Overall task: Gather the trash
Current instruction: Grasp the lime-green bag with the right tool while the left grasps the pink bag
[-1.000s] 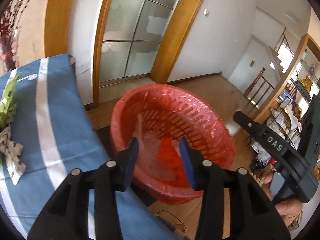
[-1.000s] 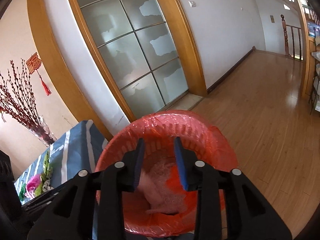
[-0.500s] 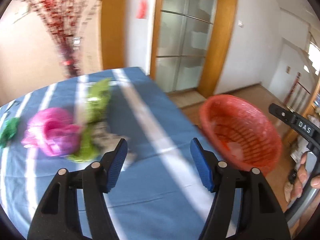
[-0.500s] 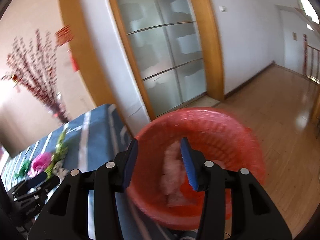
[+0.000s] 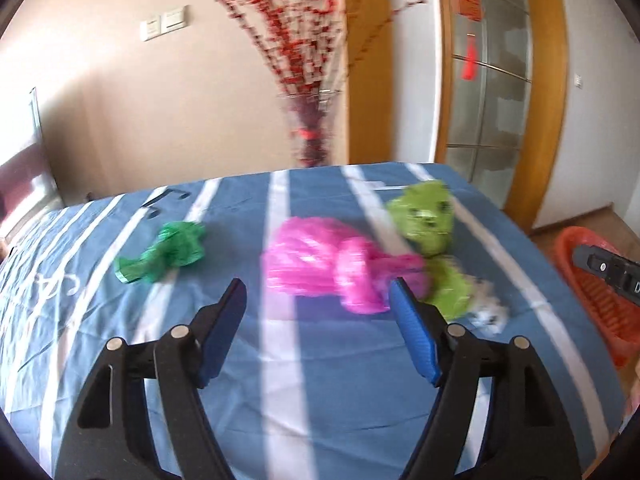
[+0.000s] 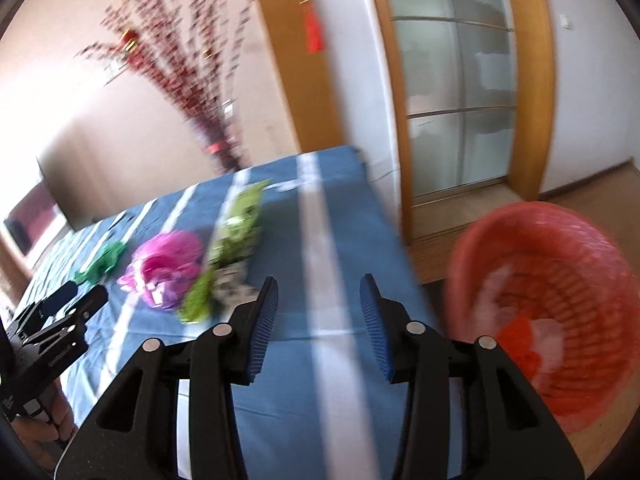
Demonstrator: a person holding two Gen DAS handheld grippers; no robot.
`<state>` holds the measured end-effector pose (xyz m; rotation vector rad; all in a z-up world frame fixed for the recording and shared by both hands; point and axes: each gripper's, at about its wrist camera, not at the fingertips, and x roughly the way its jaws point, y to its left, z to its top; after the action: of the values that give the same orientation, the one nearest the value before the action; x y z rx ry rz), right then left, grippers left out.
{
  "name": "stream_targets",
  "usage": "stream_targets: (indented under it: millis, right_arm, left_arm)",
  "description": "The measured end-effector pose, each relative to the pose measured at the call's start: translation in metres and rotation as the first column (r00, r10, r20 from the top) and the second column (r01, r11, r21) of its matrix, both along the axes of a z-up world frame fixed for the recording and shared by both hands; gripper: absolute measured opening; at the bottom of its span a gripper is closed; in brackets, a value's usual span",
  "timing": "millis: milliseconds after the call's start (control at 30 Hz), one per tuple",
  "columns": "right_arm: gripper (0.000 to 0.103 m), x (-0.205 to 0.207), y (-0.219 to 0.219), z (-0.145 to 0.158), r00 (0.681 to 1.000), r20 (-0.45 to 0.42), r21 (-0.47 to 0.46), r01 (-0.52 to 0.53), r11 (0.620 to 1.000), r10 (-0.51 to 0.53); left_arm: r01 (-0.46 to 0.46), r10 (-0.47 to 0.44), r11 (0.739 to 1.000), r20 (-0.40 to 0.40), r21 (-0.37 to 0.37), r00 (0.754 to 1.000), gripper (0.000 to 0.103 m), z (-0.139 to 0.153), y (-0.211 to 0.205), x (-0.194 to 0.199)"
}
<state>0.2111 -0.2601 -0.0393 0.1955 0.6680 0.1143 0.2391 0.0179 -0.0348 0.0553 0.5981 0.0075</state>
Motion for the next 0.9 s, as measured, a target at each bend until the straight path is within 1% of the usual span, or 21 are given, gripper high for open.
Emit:
stream_targets:
  millis: [33,100,233,367,400,600,667,733,800,900]
  right_arm:
    - [0.036,0.004,0.009,-0.001,1.000,-0.004,-0.001,-0.017,1.000,0.017]
    - [0.035,0.017,0.030,-0.003,0.998,-0.017,-0.003,-0.055,0.999,0.055]
    - [0.034,0.046,0.057,-0.009,0.994,-0.060,0.030,-0.085,0.996,0.087]
    - [0.035,0.081,0.078,-0.021,0.991,-0.116,0.056,-0.066,0.996,0.073]
    - [0.038,0.088,0.082,-0.024,0.990,-0.124,0.055,-0.061,0.997,0.068]
    - [0.038,0.113,0.097,-0.041,0.982,-0.185,0.029,-0.037,0.999,0.042]
    - [0.032,0.114,0.102,-0.044,0.981,-0.188,0.001,-0.046,0.999,0.045]
    - [0.020,0.113,0.106,-0.045,0.981,-0.185,-0.017,-0.060,0.998,0.056]
    - [0.016,0.110,0.107,-0.044,0.982,-0.179,-0.020,-0.070,0.997,0.065]
    - [0.015,0.104,0.104,-0.038,0.986,-0.149,-0.010,-0.071,0.997,0.069]
  left_arm:
    - [-0.019,0.019,1.000,-0.005,-0.008,1.000,0.073,-0.001,0.009,0.001]
    - [-0.043,0.043,0.999,-0.010,-0.021,0.999,0.073,-0.004,0.022,0.001]
    - [-0.082,0.081,0.995,-0.018,-0.054,0.997,0.073,-0.008,0.046,-0.001]
    - [-0.103,0.102,0.992,-0.021,-0.072,0.995,0.073,-0.011,0.060,-0.005]
    - [-0.108,0.106,0.991,-0.022,-0.078,0.994,0.073,-0.011,0.064,-0.005]
    - [-0.120,0.115,0.986,-0.040,-0.119,0.992,0.072,-0.014,0.079,-0.003]
    - [-0.117,0.113,0.985,-0.042,-0.124,0.993,0.072,-0.014,0.081,-0.002]
    - [-0.111,0.106,0.985,-0.044,-0.130,0.993,0.073,-0.014,0.081,-0.001]
    - [-0.104,0.099,0.985,-0.046,-0.138,0.994,0.072,-0.014,0.079,0.000]
    - [-0.086,0.079,0.985,-0.051,-0.147,0.996,0.072,-0.014,0.074,0.003]
